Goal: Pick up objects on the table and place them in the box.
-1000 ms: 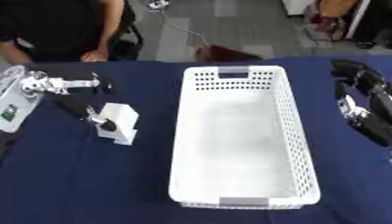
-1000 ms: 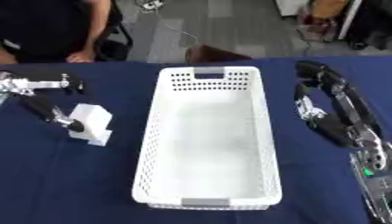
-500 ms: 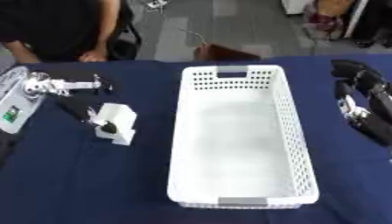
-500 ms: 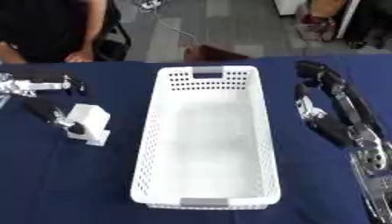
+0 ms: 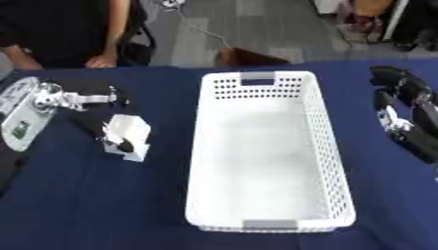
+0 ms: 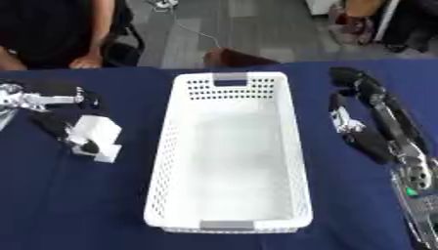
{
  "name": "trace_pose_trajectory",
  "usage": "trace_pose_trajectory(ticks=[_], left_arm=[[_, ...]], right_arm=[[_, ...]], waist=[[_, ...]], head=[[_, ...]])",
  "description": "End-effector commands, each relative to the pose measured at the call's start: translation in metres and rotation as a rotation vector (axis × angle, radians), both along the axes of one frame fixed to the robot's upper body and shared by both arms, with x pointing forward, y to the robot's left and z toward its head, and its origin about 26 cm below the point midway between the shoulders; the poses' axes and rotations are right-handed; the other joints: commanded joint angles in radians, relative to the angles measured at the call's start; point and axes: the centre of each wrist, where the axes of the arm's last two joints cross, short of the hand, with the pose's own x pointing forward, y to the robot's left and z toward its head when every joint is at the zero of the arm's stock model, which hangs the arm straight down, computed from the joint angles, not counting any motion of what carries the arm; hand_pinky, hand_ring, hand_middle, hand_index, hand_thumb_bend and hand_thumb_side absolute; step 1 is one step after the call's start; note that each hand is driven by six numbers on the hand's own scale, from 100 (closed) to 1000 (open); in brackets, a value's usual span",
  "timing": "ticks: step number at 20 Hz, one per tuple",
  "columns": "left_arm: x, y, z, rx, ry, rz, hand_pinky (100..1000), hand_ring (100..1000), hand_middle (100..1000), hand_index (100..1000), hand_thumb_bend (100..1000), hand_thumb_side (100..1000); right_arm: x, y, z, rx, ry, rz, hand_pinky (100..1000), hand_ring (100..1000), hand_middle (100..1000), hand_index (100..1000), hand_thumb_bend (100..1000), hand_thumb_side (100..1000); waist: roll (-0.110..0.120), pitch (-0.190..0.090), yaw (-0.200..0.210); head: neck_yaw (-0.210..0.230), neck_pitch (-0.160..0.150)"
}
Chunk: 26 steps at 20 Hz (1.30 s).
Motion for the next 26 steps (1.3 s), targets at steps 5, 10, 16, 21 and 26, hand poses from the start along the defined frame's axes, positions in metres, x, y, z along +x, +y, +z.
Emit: trace_pose_trajectory(ticks=[5, 10, 16, 21, 26], left_arm=[[0.000, 0.003, 0.005, 0.058, -0.003, -0.023, 760, 843, 857, 894, 955, 675], [0.000, 0.003, -0.002, 0.050, -0.006, -0.019, 720, 818, 839, 889, 956, 674], [0.000, 0.000, -0.009, 0.032, -0.015, -0.025, 677, 790, 819, 880, 955, 674], [0.000, -0.003, -0.015, 0.015, -0.039, -0.025, 340, 472, 597, 732, 832, 640], [0.000, -0.006, -0.019, -0.029, -0.120, -0.010, 100, 212, 431, 583, 632, 598]], right_arm=[[0.000, -0.002, 0.012, -0.012, -0.033, 0.004, 818, 856, 892, 895, 100, 676], [0.000, -0.002, 0.013, -0.011, -0.034, 0.005, 818, 856, 892, 895, 100, 678], [0.000, -0.002, 0.013, -0.011, -0.036, 0.006, 818, 856, 892, 895, 100, 679], [0.000, -0.001, 0.014, -0.009, -0.037, 0.006, 817, 856, 893, 895, 100, 682], [0.000, -0.001, 0.014, -0.007, -0.037, 0.006, 817, 856, 893, 896, 100, 684]], waist=[[-0.005, -0.011, -0.003], [-0.006, -0.009, -0.002], [-0.010, -0.005, -0.001], [-0.012, -0.003, -0.001], [-0.013, -0.001, 0.001]], head=[[0.005, -0.014], [0.005, -0.014], [0.005, -0.015], [0.006, -0.015], [0.005, -0.013]])
